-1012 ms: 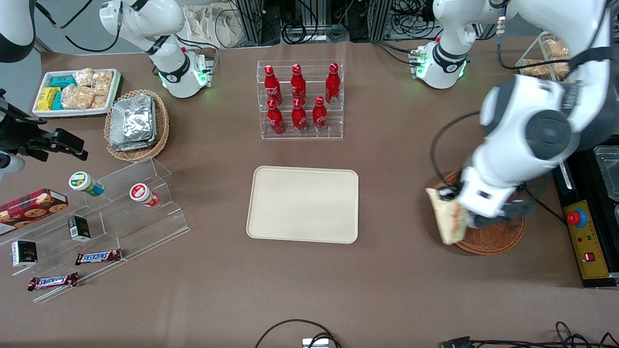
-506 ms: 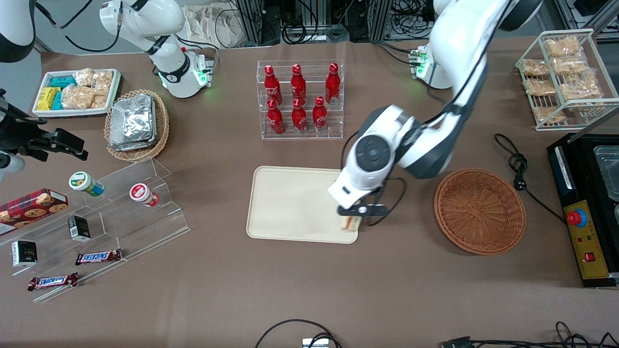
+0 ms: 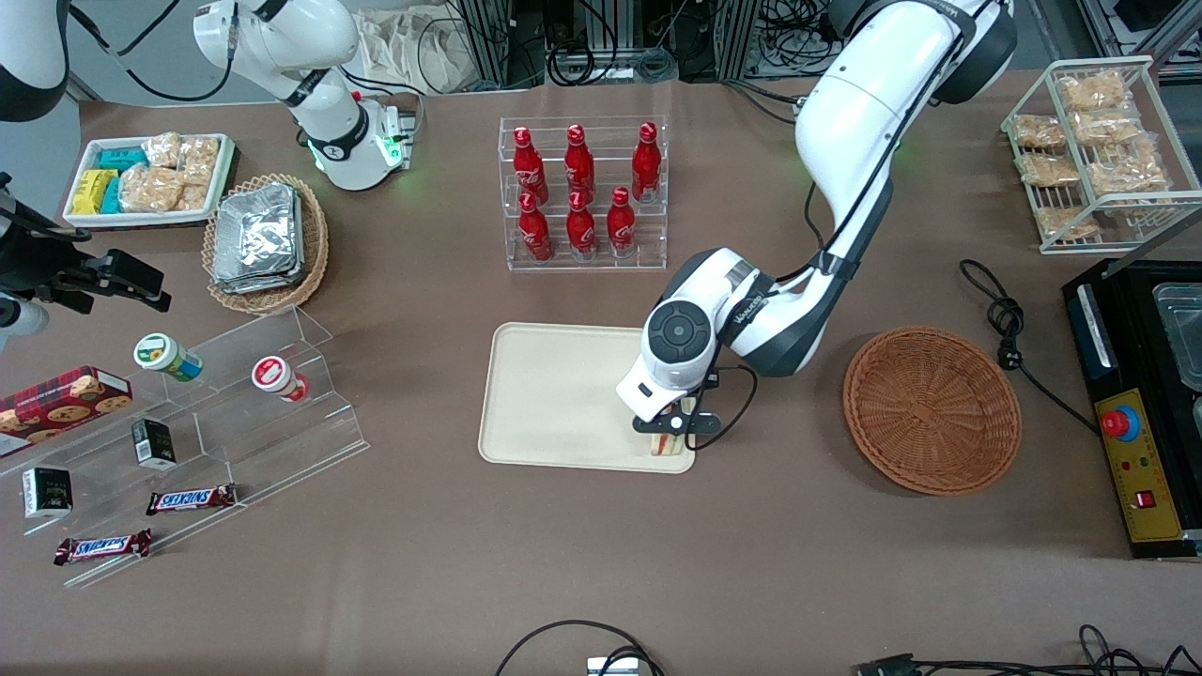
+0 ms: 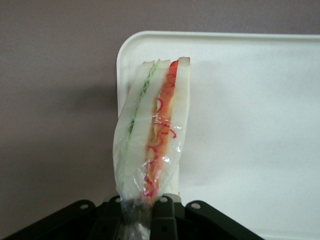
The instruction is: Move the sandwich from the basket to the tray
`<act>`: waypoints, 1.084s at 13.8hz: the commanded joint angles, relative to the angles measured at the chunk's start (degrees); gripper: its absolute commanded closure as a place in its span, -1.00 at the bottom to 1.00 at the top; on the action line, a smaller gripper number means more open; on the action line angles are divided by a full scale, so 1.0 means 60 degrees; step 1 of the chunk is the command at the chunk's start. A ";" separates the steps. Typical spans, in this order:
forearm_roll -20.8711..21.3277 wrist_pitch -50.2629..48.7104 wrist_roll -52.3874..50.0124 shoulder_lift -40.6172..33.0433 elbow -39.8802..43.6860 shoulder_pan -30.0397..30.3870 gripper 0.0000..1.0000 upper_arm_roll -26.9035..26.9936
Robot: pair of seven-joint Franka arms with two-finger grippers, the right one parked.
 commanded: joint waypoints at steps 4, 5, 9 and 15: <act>0.0234 0.0252 -0.0264 0.0211 -0.0001 -0.0101 -0.99 0.0055; 0.0219 0.0223 -0.0264 0.0181 -0.0001 -0.0101 -1.00 0.0055; 0.0146 -0.0682 -0.0308 -0.0534 -0.0030 -0.0116 -1.00 0.0011; 0.0000 -0.0554 0.0157 -0.4690 -0.4054 0.0498 -1.00 -0.0003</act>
